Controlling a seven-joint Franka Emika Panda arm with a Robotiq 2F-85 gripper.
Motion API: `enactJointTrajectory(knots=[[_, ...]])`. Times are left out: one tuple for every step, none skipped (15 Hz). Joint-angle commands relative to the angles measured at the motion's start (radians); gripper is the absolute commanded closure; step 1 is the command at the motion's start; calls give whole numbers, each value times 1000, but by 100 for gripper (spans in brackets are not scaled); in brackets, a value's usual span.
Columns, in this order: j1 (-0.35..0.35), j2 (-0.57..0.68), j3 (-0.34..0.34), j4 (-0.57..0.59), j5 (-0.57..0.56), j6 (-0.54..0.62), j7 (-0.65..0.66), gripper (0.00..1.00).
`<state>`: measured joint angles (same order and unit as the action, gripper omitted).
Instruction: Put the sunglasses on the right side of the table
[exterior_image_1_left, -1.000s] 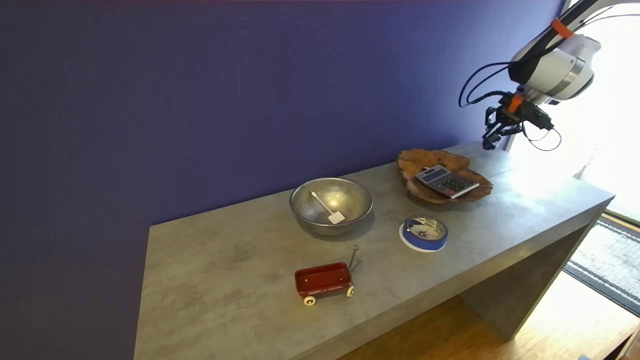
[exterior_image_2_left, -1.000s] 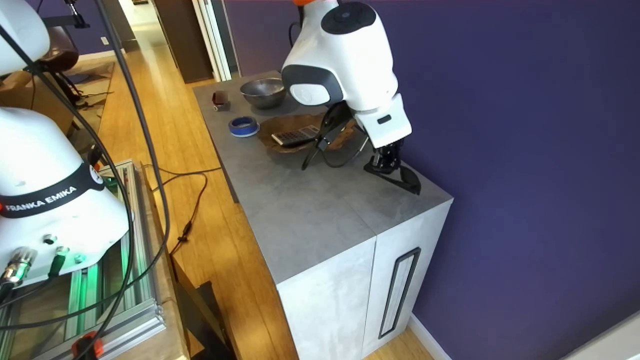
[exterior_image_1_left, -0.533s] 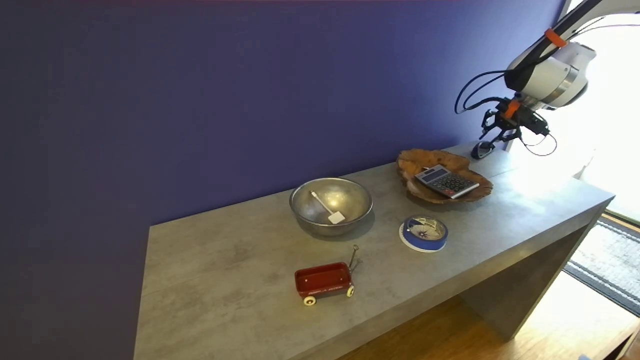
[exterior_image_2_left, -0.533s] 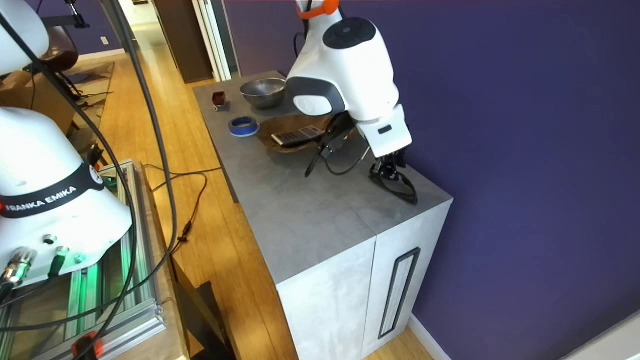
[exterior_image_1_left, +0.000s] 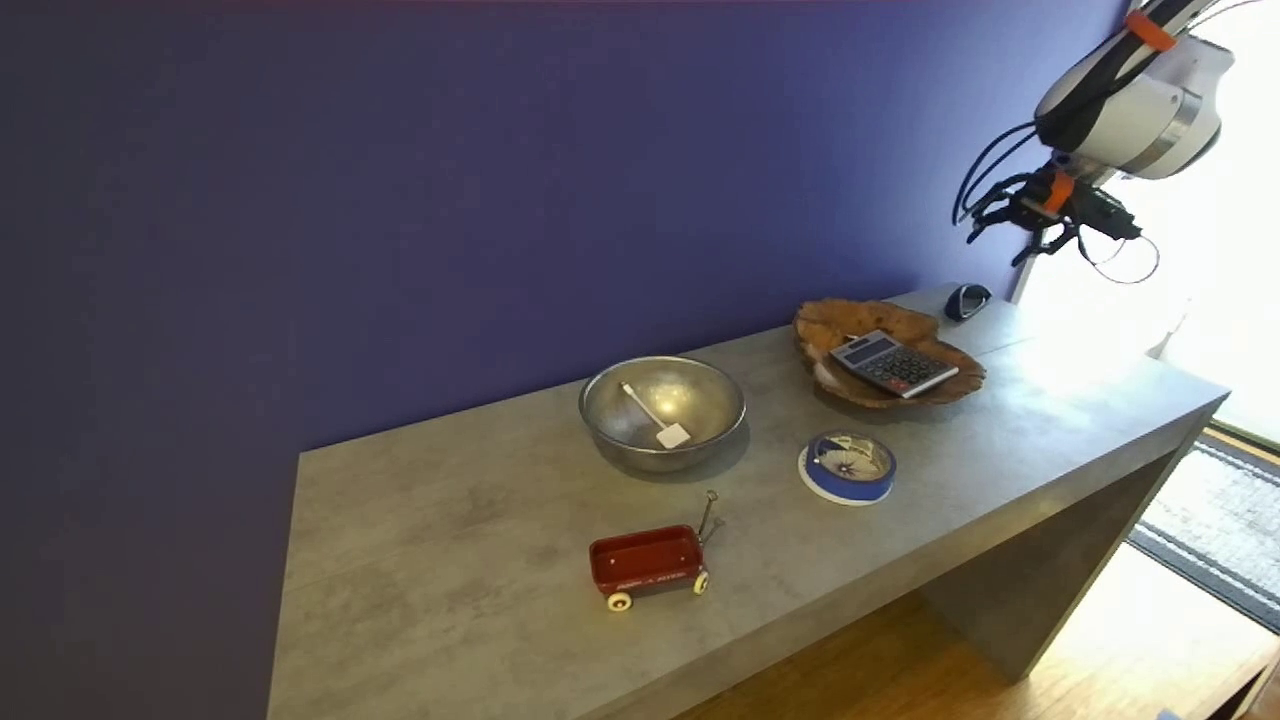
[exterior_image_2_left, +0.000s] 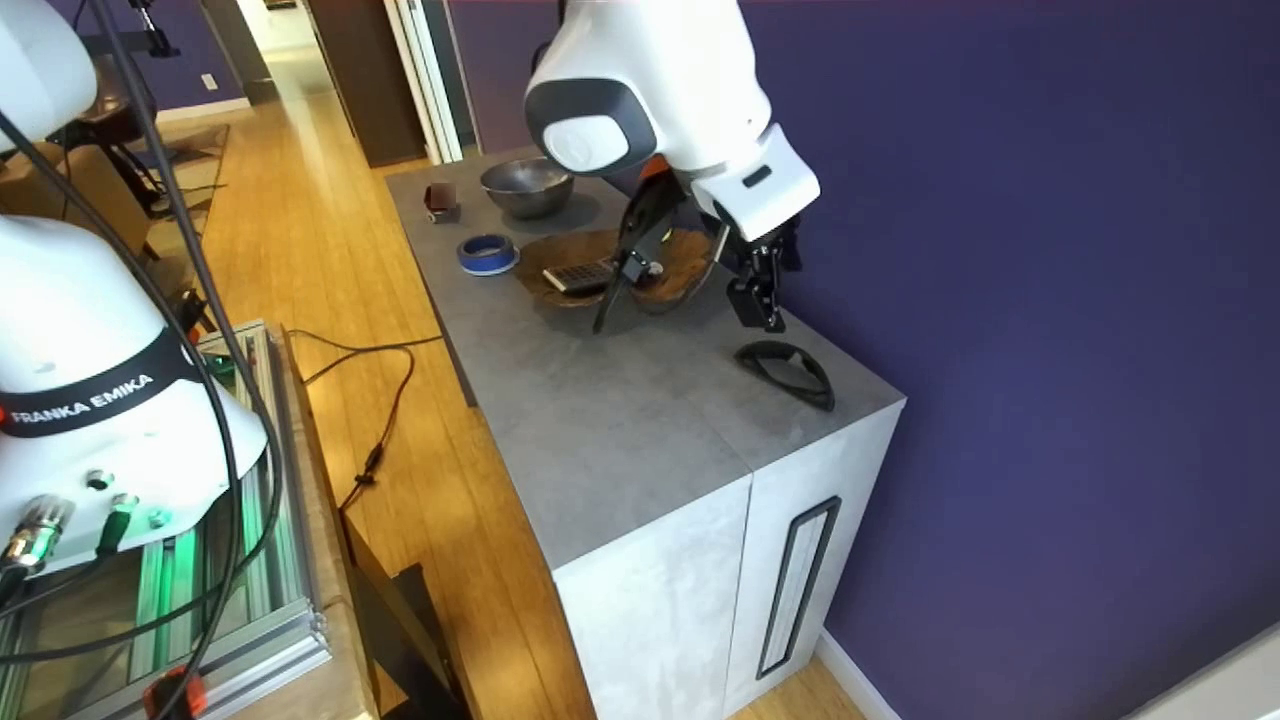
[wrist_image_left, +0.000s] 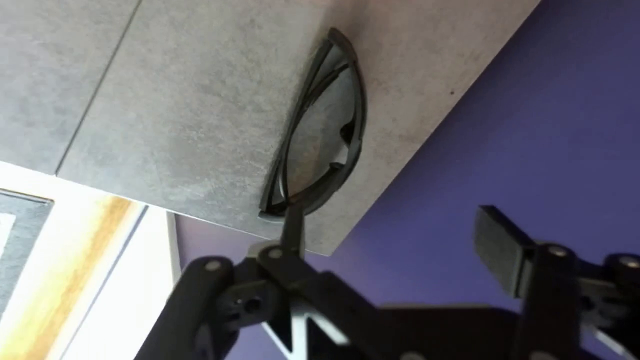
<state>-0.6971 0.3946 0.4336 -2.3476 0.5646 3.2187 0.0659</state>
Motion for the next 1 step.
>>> enactJointTrajectory(knots=[[-17, -32, 21, -23, 2, -1, -7, 0]])
